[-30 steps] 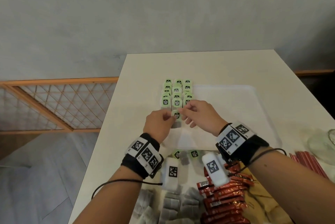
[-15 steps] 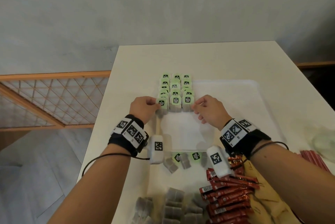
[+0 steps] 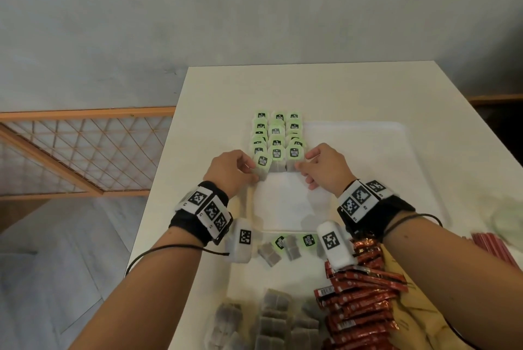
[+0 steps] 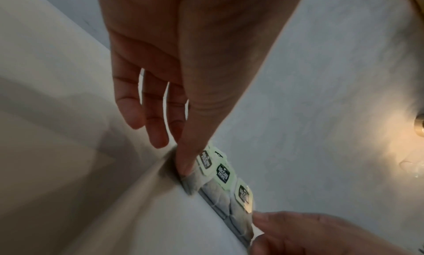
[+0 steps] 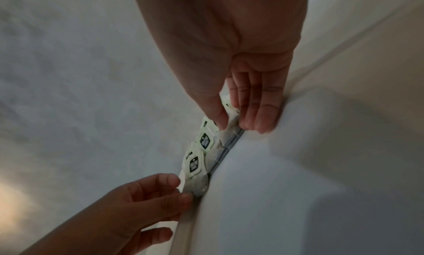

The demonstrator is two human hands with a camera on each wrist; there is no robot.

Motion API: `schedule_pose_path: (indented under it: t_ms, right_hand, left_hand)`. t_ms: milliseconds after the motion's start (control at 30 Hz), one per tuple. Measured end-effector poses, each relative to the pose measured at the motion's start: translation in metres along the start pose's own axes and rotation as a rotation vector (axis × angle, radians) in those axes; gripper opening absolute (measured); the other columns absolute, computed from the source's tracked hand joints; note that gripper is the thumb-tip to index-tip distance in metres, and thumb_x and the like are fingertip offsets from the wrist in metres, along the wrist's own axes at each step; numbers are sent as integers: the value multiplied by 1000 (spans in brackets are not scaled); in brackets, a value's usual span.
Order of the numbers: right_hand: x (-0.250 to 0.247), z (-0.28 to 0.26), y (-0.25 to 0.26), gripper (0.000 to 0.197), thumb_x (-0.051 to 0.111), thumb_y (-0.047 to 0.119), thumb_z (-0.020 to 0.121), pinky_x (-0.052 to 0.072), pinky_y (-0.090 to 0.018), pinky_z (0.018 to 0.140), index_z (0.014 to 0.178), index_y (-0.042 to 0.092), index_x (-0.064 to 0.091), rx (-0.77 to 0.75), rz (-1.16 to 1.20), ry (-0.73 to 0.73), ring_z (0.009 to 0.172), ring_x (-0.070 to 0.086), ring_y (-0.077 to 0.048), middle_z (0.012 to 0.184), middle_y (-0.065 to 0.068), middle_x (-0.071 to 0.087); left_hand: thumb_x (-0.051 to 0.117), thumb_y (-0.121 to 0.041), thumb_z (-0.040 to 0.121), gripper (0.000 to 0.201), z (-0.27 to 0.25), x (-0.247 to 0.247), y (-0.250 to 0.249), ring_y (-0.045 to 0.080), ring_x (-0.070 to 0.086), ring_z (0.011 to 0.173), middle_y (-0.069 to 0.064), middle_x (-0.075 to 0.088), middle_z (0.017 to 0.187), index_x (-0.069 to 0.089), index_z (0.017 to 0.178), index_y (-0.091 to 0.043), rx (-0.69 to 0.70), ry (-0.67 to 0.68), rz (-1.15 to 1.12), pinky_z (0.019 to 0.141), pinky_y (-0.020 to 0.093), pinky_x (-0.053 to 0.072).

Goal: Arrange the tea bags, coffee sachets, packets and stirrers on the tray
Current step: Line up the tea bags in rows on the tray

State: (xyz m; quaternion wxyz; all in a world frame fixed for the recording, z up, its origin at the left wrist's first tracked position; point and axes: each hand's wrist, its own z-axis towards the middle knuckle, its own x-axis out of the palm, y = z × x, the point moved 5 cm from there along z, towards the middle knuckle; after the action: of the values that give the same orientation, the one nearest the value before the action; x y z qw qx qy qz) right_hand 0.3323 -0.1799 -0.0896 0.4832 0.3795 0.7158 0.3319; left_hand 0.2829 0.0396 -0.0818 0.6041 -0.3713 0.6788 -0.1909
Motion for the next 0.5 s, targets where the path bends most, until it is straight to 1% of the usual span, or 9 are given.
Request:
schedule_pose_path:
  t_ms: [67, 167, 267, 333, 367, 433, 500]
  right_hand:
    - [-2, -8, 2, 35, 75, 22, 84, 52, -26, 46, 108, 9, 52, -8, -2, 6, 59, 61, -19, 87, -12, 68]
    - [-8, -31, 7, 31, 74, 26, 85, 54, -26, 51, 106, 12, 55, -68, -37, 40, 62, 64, -18, 90, -10, 68]
    - [-13, -62, 8, 24, 73, 24, 85, 58, -29, 60, 103, 14, 61, -131, -73, 116, 67, 65, -16, 86, -6, 69]
    - [-12, -83, 5, 20, 73, 22, 85, 58, -31, 64, 101, 14, 64, -159, -98, 202, 69, 65, -16, 82, -4, 68]
    - [-11, -92, 3, 20, 74, 21, 84, 58, -31, 65, 100, 14, 64, -168, -118, 242, 69, 65, -16, 81, -3, 67]
    - [-7, -110, -4, 20, 75, 22, 83, 56, -29, 65, 100, 16, 66, -188, -166, 305, 70, 65, -16, 81, -1, 67]
    - [-3, -127, -11, 24, 78, 28, 80, 53, -26, 67, 100, 19, 66, -222, -229, 352, 72, 65, -14, 84, 2, 68]
  left_hand:
    - [80, -19, 74, 20, -2, 1, 0, 8, 57, 77, -8, 64, 81, 63, 78, -28, -32, -2, 5, 60, 17, 38]
    - [79, -22, 77, 18, -10, 2, -3, 9, 57, 78, -8, 62, 82, 62, 78, -29, -33, 11, 32, 59, 17, 37]
    - [78, -26, 79, 17, -27, -4, -14, 5, 55, 76, -9, 62, 84, 62, 86, -25, 27, 10, 70, 59, 15, 36]
    - [77, -28, 80, 18, -44, -5, -24, 6, 56, 77, -9, 63, 85, 62, 89, -25, 88, 31, 112, 62, 15, 37]
    - [77, -28, 81, 18, -54, -3, -29, 8, 58, 79, -8, 65, 86, 62, 90, -25, 111, 57, 127, 65, 17, 39]
    - [78, -30, 80, 20, -79, 3, -35, 9, 61, 80, -9, 66, 88, 61, 90, -27, 143, 120, 153, 72, 24, 46]
    - [79, -30, 79, 21, -106, 10, -38, 8, 62, 79, -12, 65, 86, 63, 93, -28, 175, 192, 190, 77, 29, 50]
